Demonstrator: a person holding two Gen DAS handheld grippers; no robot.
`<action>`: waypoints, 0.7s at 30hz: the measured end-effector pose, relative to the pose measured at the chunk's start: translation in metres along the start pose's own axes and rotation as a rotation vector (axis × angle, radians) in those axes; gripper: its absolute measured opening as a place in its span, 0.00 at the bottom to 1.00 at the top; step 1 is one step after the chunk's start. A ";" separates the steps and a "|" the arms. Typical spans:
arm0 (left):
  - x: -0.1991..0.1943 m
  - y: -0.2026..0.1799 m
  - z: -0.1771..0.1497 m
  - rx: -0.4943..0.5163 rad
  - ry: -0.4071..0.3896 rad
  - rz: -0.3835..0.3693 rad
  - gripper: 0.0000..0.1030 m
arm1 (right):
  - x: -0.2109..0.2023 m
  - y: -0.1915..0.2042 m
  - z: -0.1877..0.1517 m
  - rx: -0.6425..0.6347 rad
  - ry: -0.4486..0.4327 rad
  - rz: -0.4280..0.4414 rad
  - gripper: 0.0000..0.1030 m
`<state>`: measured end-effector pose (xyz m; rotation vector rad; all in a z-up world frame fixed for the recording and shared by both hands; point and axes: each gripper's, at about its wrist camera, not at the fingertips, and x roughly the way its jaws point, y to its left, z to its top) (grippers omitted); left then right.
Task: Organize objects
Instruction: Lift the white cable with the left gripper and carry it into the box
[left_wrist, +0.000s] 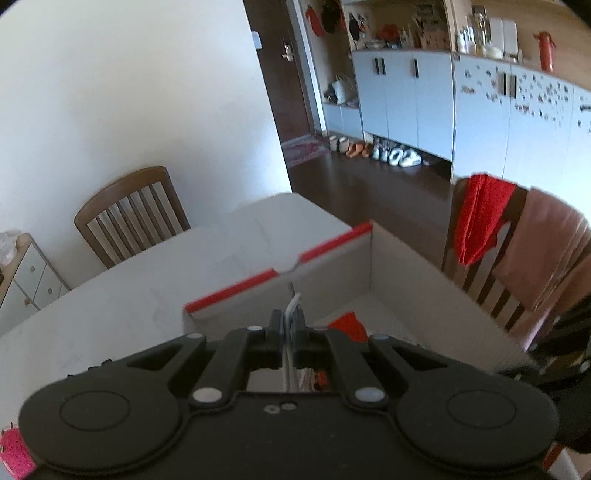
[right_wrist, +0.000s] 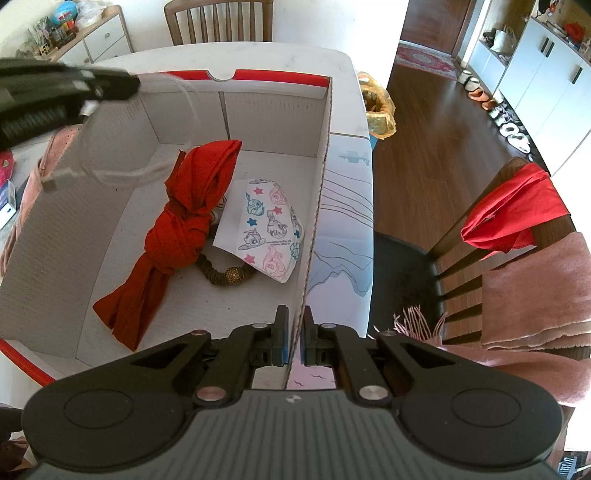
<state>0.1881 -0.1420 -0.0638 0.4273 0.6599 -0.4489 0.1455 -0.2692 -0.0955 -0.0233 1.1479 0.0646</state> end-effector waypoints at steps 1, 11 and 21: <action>0.001 -0.001 -0.002 0.002 0.009 -0.003 0.01 | 0.000 0.000 0.000 -0.001 0.000 0.000 0.05; 0.022 -0.005 -0.017 -0.043 0.150 -0.112 0.01 | 0.000 0.000 0.000 0.001 0.000 0.001 0.05; 0.040 -0.008 -0.026 -0.061 0.276 -0.207 0.08 | 0.000 0.001 0.000 0.002 -0.001 0.001 0.05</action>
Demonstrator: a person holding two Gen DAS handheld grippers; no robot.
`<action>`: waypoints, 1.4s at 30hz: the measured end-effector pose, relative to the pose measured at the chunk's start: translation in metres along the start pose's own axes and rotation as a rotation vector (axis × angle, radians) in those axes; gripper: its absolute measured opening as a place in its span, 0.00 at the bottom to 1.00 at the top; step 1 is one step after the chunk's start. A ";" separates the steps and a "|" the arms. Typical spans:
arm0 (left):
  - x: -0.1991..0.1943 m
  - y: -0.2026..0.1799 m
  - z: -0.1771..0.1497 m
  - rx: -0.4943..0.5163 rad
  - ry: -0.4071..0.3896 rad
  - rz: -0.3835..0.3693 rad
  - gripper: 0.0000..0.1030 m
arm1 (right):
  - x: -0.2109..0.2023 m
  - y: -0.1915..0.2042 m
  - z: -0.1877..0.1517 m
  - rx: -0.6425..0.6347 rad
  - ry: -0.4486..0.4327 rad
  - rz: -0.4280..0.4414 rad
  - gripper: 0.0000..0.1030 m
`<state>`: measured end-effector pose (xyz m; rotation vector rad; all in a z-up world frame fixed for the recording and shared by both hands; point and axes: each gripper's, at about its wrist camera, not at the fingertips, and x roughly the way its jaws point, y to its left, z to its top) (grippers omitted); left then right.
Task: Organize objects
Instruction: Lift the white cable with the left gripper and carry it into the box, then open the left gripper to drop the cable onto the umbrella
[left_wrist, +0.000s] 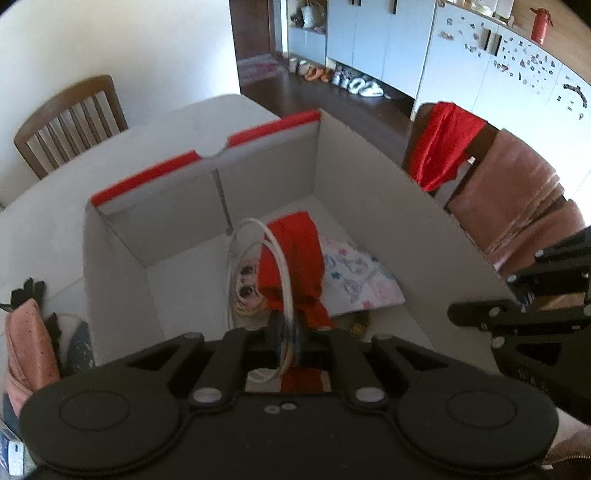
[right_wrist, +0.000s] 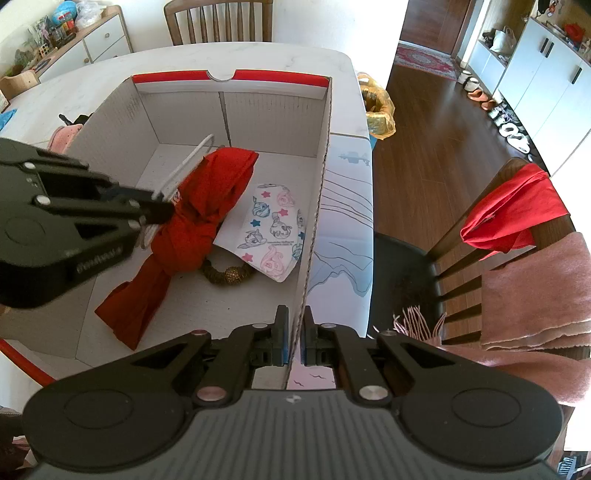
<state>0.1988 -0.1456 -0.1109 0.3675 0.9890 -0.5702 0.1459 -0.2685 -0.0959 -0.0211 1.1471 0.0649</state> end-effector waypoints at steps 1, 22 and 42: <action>-0.001 -0.001 -0.001 0.003 0.005 -0.005 0.11 | 0.000 0.000 0.000 0.000 0.000 0.000 0.05; -0.043 0.010 -0.004 -0.071 -0.089 -0.096 0.59 | 0.000 0.001 0.000 0.001 0.000 0.000 0.05; -0.094 0.034 -0.008 -0.127 -0.211 -0.029 0.81 | 0.000 0.000 0.000 0.001 0.000 0.001 0.05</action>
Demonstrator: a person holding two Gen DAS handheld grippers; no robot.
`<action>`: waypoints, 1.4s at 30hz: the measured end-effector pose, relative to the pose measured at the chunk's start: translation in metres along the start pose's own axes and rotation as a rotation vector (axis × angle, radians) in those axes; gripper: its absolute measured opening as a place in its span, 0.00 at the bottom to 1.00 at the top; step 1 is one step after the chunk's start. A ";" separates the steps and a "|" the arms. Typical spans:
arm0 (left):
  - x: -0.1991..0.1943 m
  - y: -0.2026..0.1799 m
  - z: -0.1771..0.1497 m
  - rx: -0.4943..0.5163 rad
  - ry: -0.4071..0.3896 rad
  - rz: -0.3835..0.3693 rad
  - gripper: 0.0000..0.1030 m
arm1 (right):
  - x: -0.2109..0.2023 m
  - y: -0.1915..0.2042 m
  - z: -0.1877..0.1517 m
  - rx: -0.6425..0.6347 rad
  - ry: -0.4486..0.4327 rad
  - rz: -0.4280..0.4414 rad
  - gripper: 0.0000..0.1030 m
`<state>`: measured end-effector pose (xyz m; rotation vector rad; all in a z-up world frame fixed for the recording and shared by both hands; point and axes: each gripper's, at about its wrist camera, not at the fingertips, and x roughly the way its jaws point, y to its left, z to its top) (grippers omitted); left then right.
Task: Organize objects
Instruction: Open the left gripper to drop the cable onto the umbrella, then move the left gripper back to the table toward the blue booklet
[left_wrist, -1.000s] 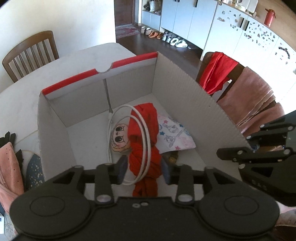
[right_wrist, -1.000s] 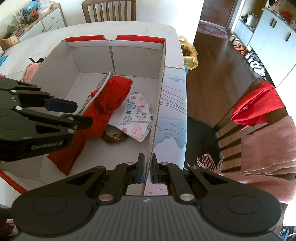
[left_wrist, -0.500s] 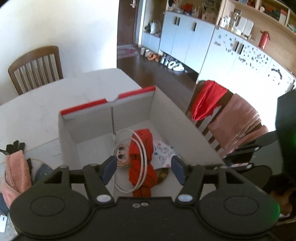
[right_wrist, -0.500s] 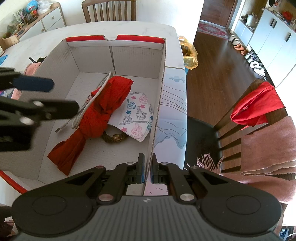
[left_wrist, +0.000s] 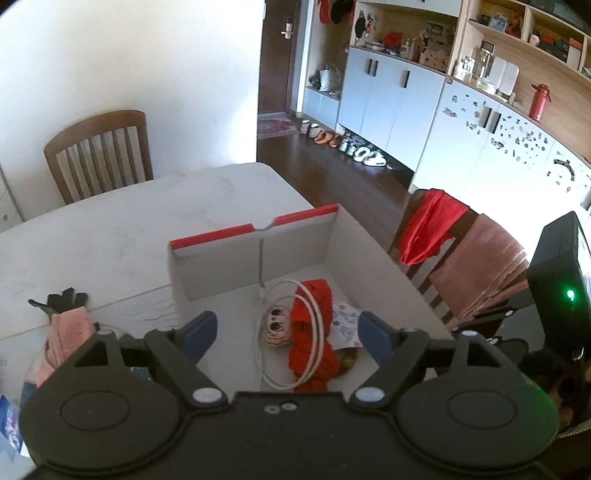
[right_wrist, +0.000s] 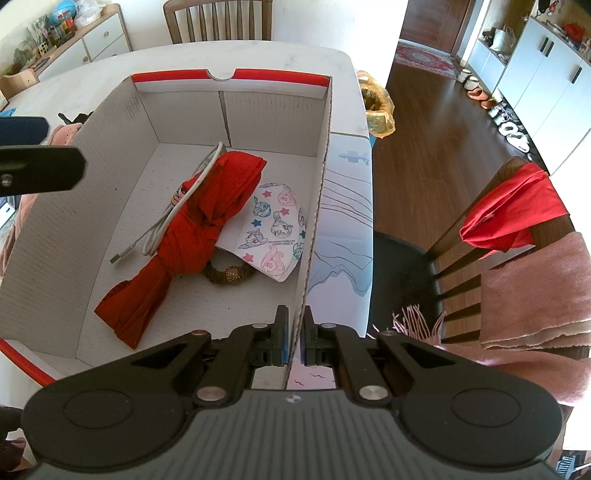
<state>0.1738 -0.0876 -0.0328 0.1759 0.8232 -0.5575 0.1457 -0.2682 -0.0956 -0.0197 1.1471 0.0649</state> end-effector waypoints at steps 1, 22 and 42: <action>-0.001 0.002 -0.001 -0.003 -0.001 0.004 0.82 | 0.000 0.000 0.000 0.001 0.000 0.000 0.05; -0.031 0.125 -0.041 -0.257 0.017 0.318 0.99 | 0.001 -0.002 -0.002 0.005 0.004 0.000 0.05; 0.004 0.263 -0.106 -0.562 0.197 0.654 0.98 | -0.001 0.001 0.000 0.007 0.021 -0.025 0.05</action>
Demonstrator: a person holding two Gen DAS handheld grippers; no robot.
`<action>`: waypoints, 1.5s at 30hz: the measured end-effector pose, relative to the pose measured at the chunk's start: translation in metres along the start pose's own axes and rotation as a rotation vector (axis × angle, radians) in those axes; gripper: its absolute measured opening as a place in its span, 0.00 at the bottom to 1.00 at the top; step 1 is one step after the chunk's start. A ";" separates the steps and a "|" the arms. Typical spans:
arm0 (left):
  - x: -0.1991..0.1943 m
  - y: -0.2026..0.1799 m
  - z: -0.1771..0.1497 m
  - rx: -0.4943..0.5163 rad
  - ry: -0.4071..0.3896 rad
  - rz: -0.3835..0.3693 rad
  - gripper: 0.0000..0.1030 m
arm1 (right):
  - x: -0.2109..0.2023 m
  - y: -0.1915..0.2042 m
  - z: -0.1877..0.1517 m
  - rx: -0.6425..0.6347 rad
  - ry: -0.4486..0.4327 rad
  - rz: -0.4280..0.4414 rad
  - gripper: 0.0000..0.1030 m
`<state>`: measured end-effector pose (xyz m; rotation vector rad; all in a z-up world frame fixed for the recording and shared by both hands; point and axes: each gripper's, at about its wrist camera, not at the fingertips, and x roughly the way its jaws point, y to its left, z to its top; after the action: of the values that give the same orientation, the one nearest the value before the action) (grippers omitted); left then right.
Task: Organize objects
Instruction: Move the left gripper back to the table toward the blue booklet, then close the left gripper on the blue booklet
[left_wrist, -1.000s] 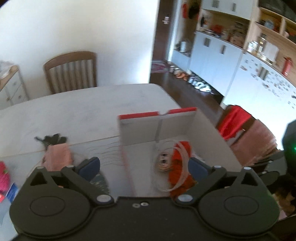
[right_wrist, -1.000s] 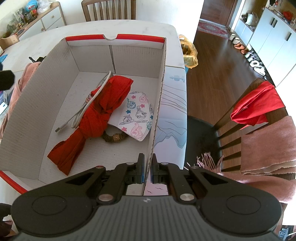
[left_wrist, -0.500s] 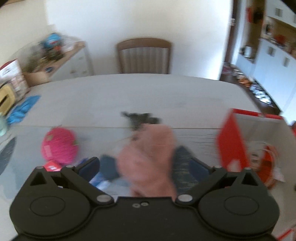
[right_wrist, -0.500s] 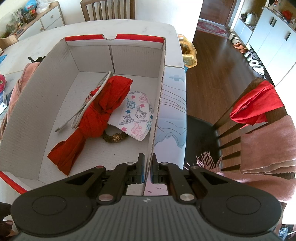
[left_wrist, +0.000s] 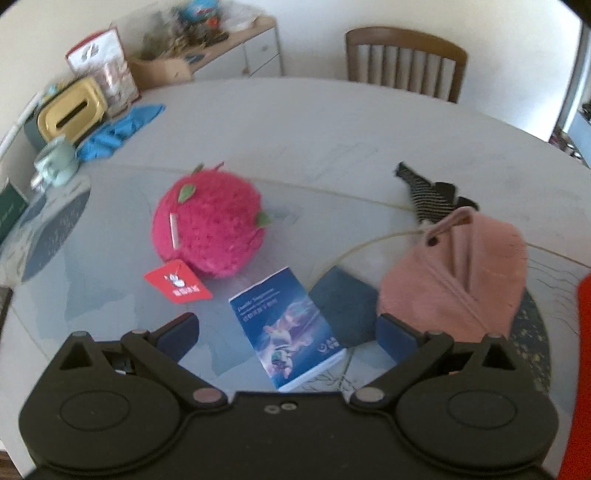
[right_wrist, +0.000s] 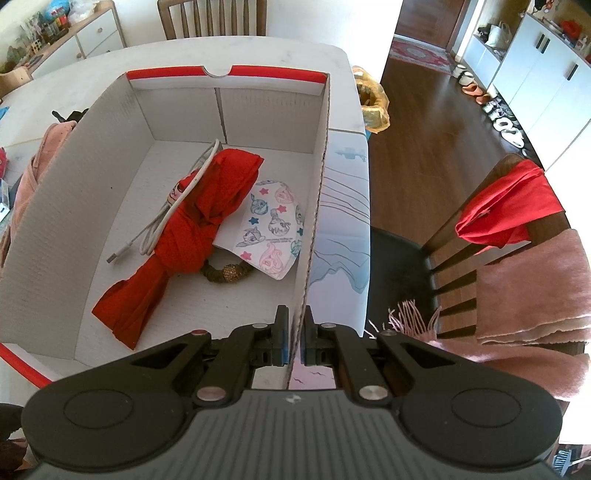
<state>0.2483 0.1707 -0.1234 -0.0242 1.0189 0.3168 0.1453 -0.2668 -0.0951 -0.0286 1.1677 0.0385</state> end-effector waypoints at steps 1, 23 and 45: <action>0.003 0.001 0.000 -0.007 0.007 -0.001 0.98 | 0.000 0.000 0.000 0.003 0.002 0.001 0.05; 0.030 0.010 -0.006 -0.141 0.057 -0.002 0.61 | 0.001 0.001 -0.001 0.013 0.010 -0.001 0.05; -0.051 -0.010 -0.008 -0.071 -0.070 -0.180 0.46 | -0.002 0.001 -0.001 0.010 0.001 0.002 0.05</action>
<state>0.2200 0.1475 -0.0859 -0.1674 0.9290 0.1884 0.1439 -0.2657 -0.0938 -0.0183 1.1688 0.0339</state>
